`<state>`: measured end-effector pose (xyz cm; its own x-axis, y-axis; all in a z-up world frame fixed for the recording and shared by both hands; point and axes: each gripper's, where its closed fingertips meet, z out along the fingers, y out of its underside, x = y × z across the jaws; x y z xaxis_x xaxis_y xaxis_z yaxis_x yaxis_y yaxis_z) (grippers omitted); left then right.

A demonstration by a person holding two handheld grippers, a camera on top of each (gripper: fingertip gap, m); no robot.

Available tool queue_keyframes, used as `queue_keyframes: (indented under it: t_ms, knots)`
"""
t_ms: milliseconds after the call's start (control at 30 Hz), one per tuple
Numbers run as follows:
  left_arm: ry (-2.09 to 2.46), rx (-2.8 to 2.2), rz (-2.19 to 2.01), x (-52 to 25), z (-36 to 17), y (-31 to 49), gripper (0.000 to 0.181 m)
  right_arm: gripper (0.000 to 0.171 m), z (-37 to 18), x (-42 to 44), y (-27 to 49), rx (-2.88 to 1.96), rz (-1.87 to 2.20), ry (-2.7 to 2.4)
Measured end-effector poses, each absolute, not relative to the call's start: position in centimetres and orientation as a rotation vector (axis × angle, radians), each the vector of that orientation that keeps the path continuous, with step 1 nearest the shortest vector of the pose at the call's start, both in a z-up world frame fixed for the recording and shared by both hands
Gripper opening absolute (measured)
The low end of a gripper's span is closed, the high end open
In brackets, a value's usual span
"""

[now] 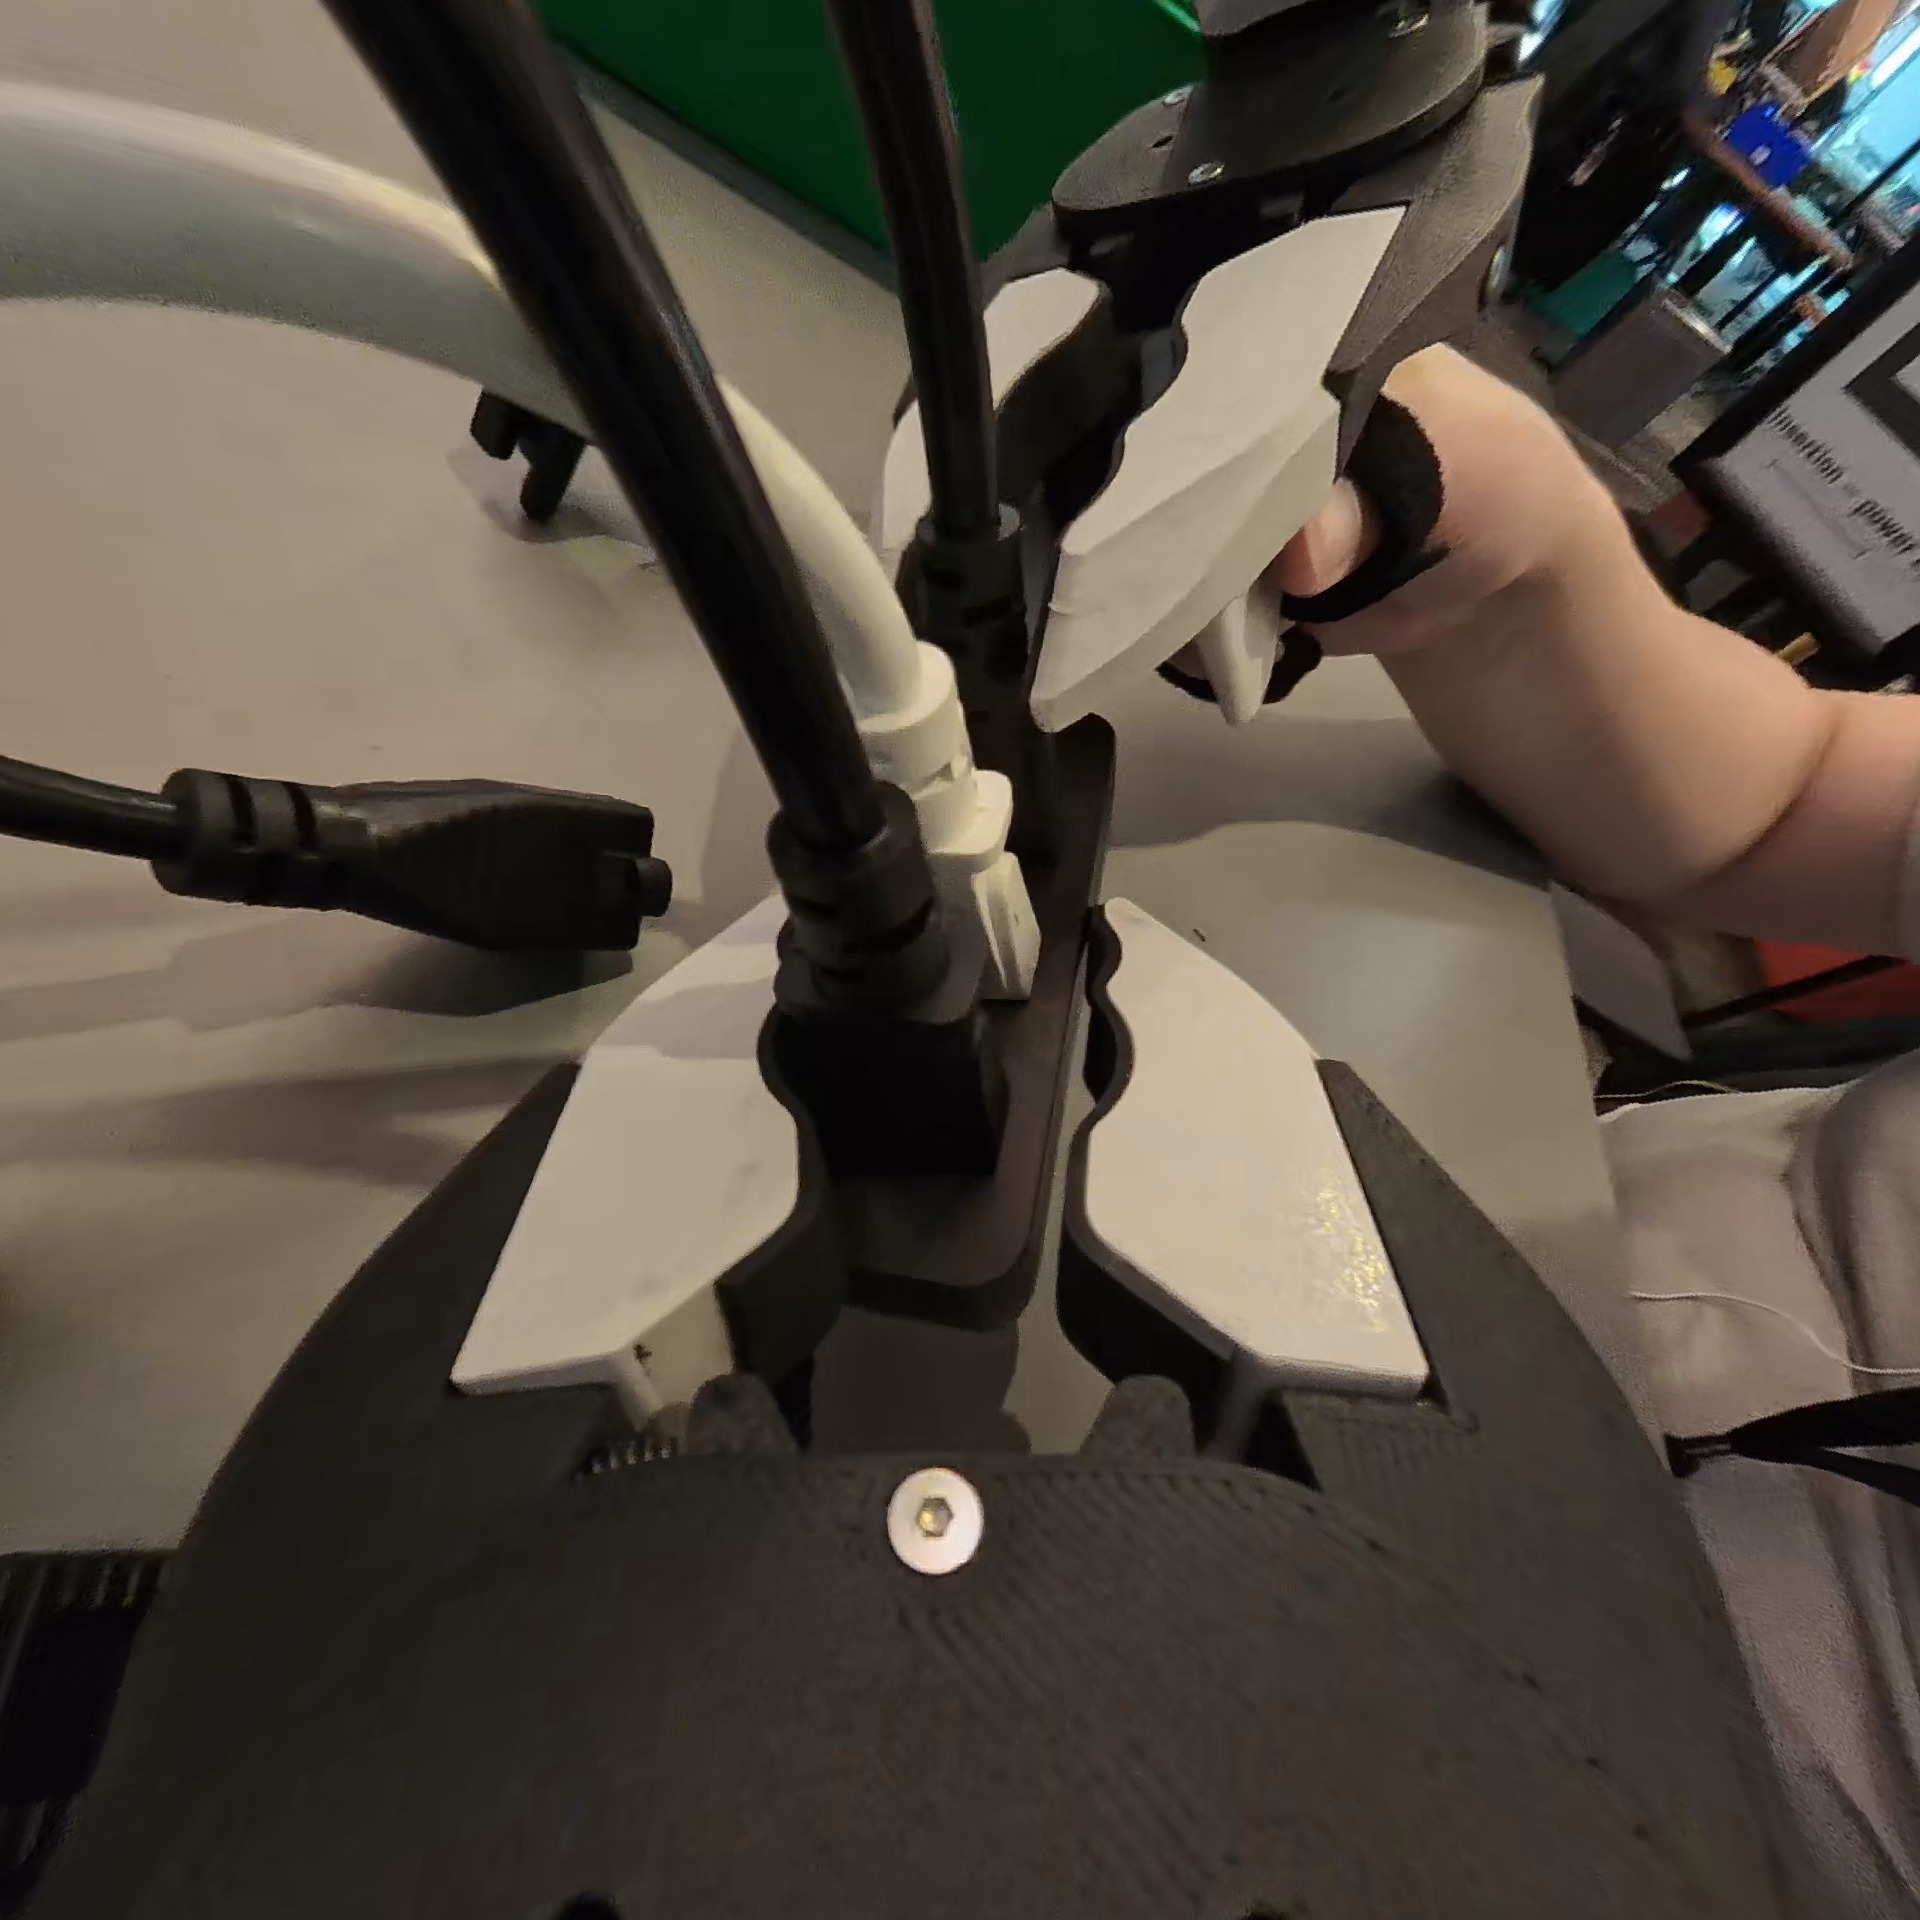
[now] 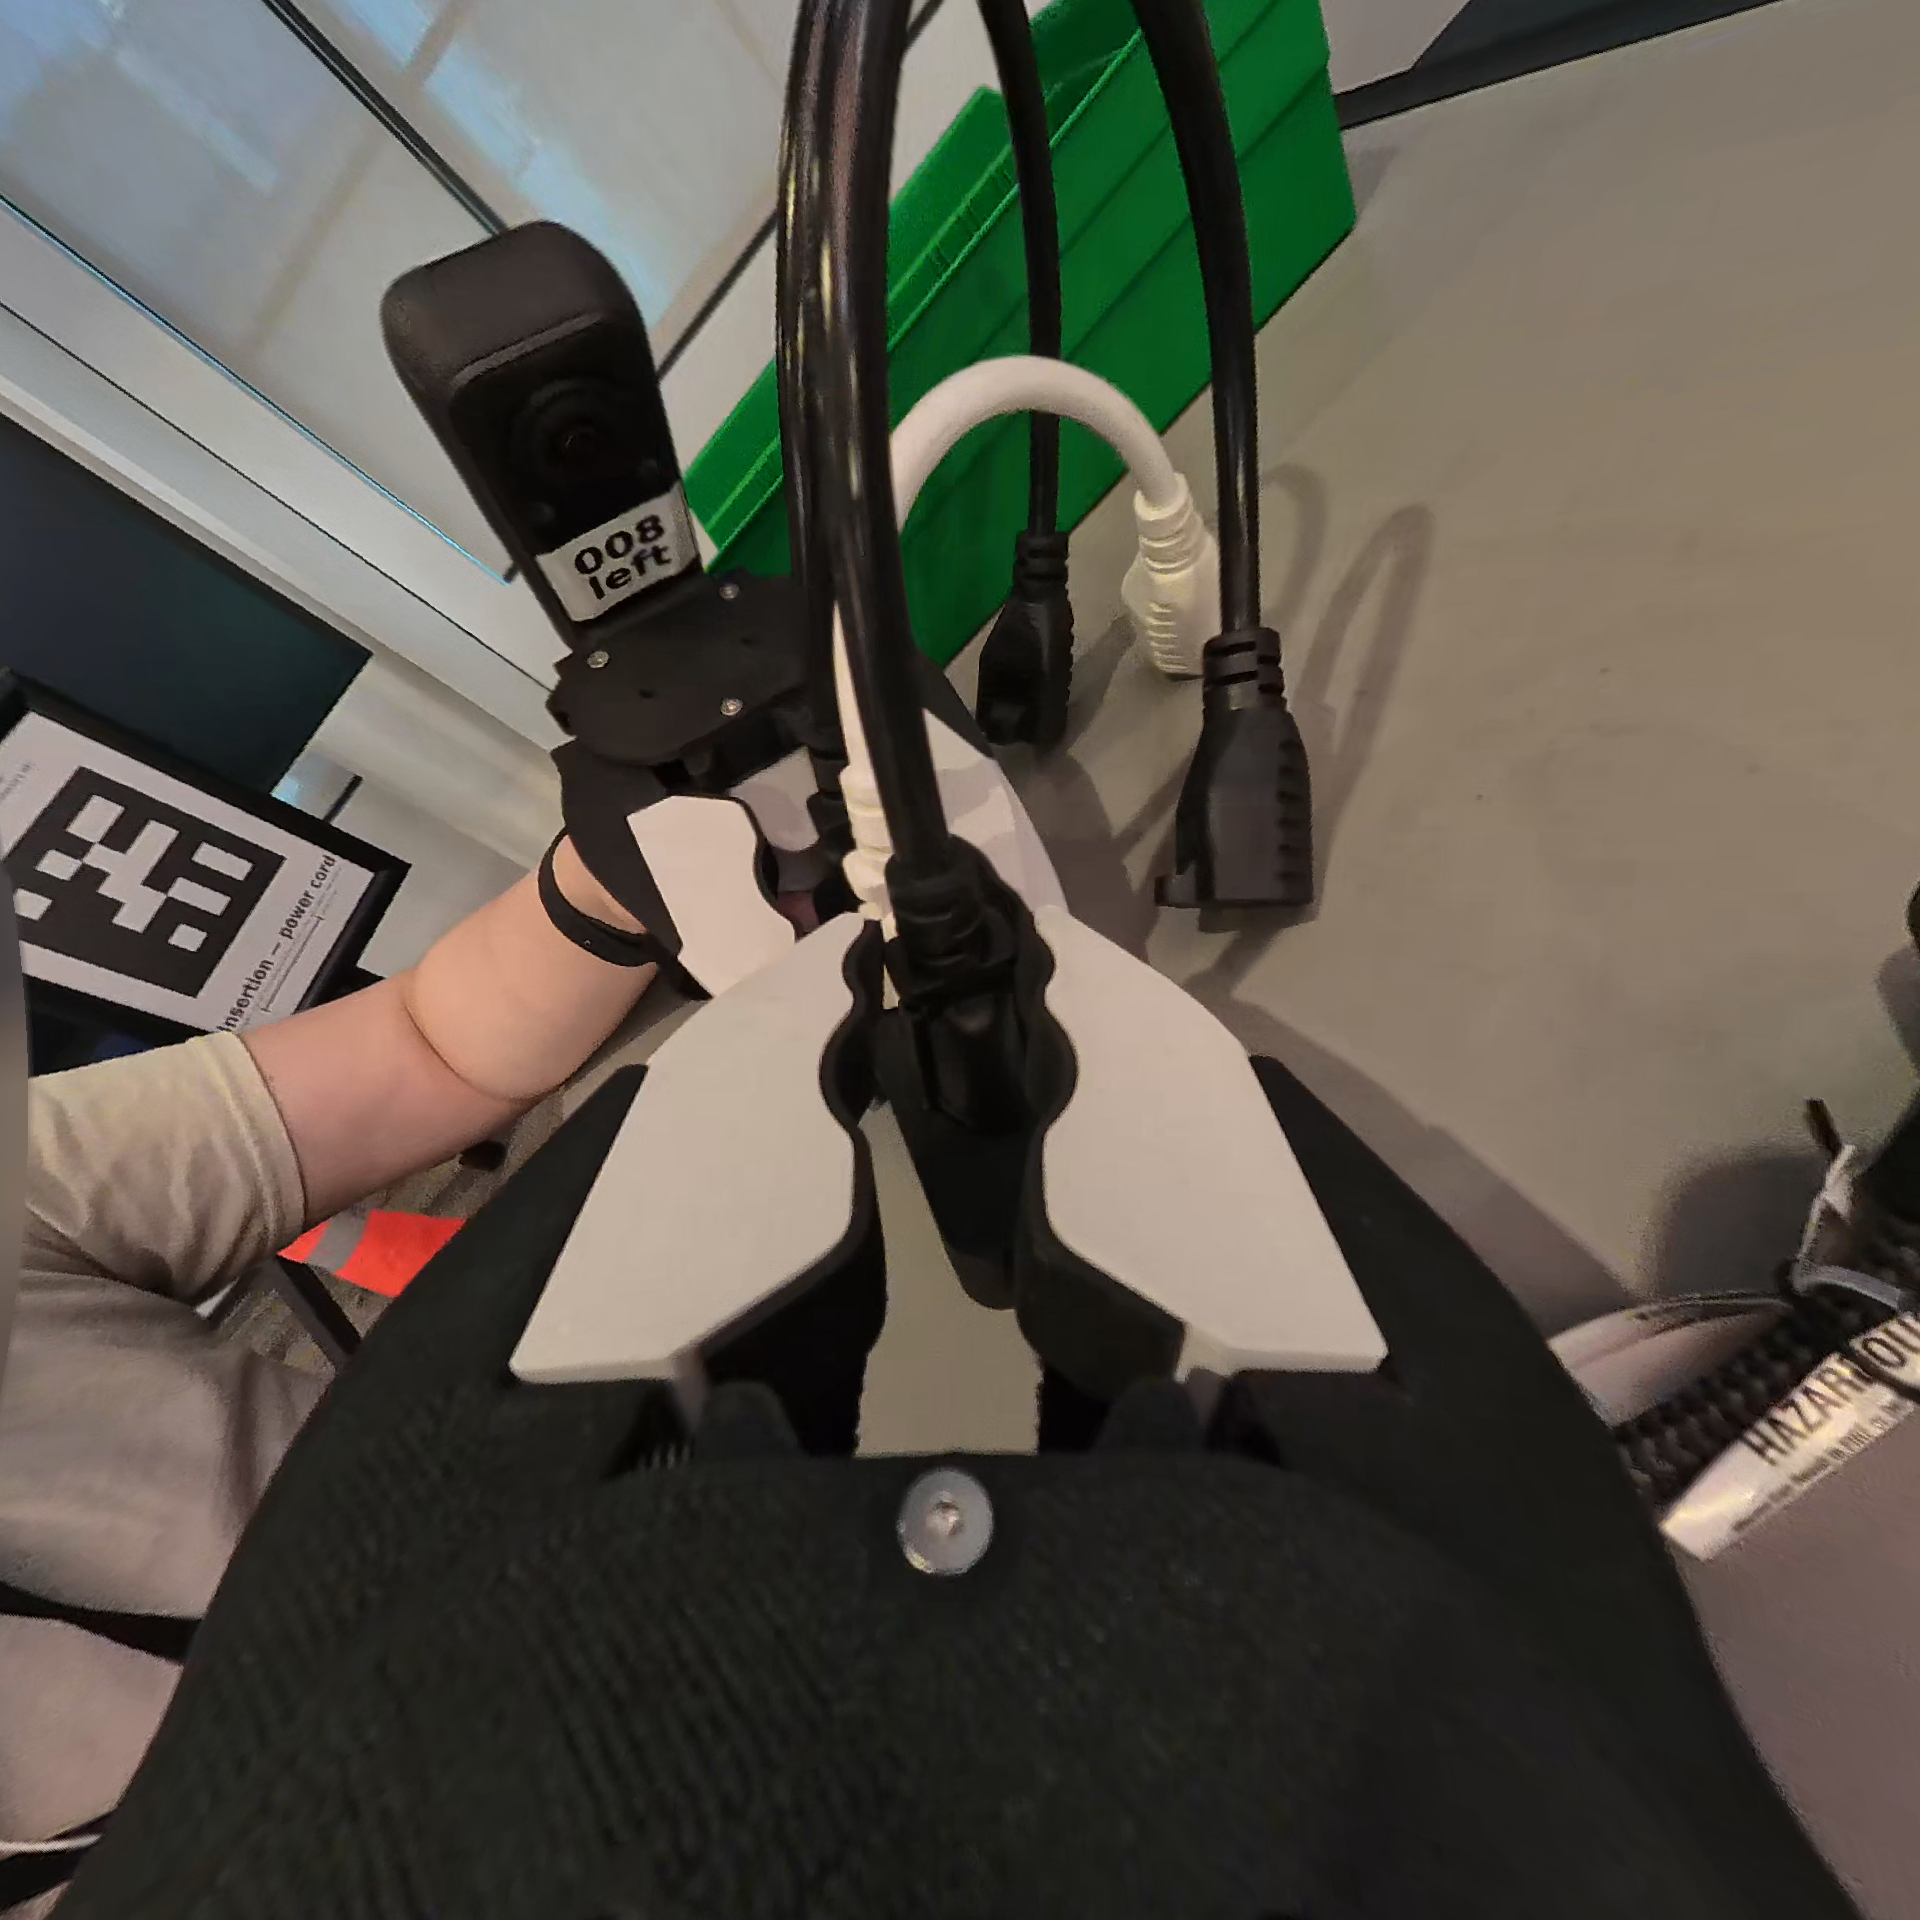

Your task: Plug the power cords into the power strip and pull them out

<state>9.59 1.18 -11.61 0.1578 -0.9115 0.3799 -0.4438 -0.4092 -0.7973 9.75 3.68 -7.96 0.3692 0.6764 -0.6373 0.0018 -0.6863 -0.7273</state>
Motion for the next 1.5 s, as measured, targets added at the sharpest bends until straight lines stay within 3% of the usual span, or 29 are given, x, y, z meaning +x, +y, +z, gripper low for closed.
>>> queue_keyframes:
  t_ms: [333, 800, 1167, 1400, 1500]
  knots:
    - [1.565, -1.861, -0.762, 8.6, -15.2, 1.7, 0.051, 0.024, -9.7, 9.4, 3.1, -1.889, 1.094, -0.868]
    - [1.597, -1.846, -0.779, 8.7, -15.3, 1.4, 0.047, 0.032, -11.7, 10.8, 2.3, -1.739, 0.776, -1.233]
    - [1.666, -1.808, -0.803, 8.4, -15.2, 0.7, 0.044, 0.036, -13.1, 10.5, 1.0, -1.772, 0.804, -1.34]
    - [1.546, -1.755, -0.752, 5.8, -7.9, 0.9, 0.048, 0.033, -12.1, 11.3, 1.0, -1.715, 0.79, -1.347]
    - [1.389, -1.617, -0.808, 6.2, -2.4, -0.1, 0.043, 0.019, -10.0, 12.1, 1.1, -1.652, 0.86, -1.274]
